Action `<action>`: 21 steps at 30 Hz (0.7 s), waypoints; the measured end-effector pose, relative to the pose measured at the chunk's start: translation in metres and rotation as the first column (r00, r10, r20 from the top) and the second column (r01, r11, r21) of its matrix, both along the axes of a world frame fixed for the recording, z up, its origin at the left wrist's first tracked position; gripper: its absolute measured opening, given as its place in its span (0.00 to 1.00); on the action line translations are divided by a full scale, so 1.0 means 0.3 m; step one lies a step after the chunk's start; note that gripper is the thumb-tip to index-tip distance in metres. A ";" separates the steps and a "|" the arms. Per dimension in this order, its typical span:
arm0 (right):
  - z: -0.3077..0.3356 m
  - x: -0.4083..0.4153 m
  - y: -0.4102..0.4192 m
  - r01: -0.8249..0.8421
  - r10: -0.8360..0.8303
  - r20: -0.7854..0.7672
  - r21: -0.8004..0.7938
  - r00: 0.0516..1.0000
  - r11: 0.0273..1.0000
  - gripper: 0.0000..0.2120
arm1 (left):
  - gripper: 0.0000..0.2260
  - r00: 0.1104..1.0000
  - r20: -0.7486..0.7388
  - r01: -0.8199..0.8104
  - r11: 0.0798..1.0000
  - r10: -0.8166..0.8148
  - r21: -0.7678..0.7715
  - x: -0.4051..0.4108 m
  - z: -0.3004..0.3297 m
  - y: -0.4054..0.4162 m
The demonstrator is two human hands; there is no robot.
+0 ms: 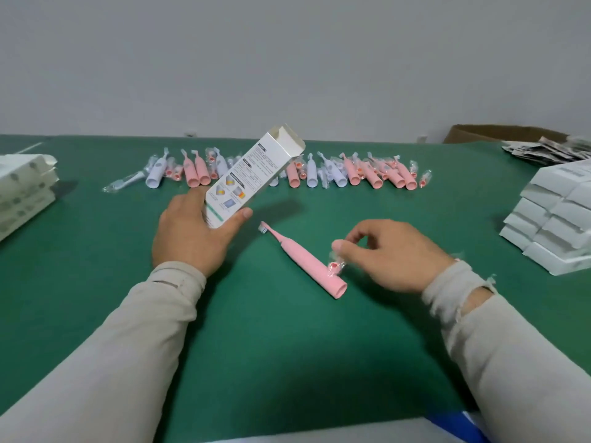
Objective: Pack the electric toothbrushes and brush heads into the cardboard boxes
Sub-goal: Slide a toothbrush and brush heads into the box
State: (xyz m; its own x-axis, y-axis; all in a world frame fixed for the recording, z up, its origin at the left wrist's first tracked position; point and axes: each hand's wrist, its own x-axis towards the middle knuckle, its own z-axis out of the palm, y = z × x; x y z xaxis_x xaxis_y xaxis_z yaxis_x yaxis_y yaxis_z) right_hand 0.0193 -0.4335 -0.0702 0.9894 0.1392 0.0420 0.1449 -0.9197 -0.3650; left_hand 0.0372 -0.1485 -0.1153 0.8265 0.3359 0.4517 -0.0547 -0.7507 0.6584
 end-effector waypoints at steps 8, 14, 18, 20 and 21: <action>-0.058 0.039 -0.210 0.284 -0.302 -0.010 -0.308 0.953 0.908 0.14 | 0.31 1.000 0.001 0.017 0.999 -0.017 -0.038 0.028 0.003 0.003; -0.009 0.124 0.025 0.143 -0.135 -0.063 0.142 0.989 0.979 0.21 | 0.27 1.000 0.005 0.015 0.999 -0.015 -0.050 0.019 0.006 0.008; 0.004 0.165 0.115 0.008 -0.049 0.108 0.353 0.993 0.936 0.14 | 0.26 1.000 0.006 0.005 0.999 -0.004 -0.054 0.014 0.000 0.012; -0.022 0.158 0.131 -0.032 -0.063 0.232 0.383 0.971 0.923 0.10 | 0.26 1.000 0.009 -0.004 1.000 0.004 -0.015 0.020 -0.006 0.013; -0.034 0.151 0.136 -0.065 -0.033 0.279 0.334 0.960 0.940 0.09 | 0.27 1.000 0.011 -0.016 1.000 0.016 0.012 0.025 -0.007 0.013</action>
State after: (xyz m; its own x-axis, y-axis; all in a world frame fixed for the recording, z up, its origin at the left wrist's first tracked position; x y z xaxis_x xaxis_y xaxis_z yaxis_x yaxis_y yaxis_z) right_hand 0.0646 -0.3927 -0.0804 0.9291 0.0841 0.3600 0.2983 -0.7458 -0.5957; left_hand 0.0448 -0.1446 -0.1173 0.8163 0.3430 0.4648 -0.0499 -0.7597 0.6483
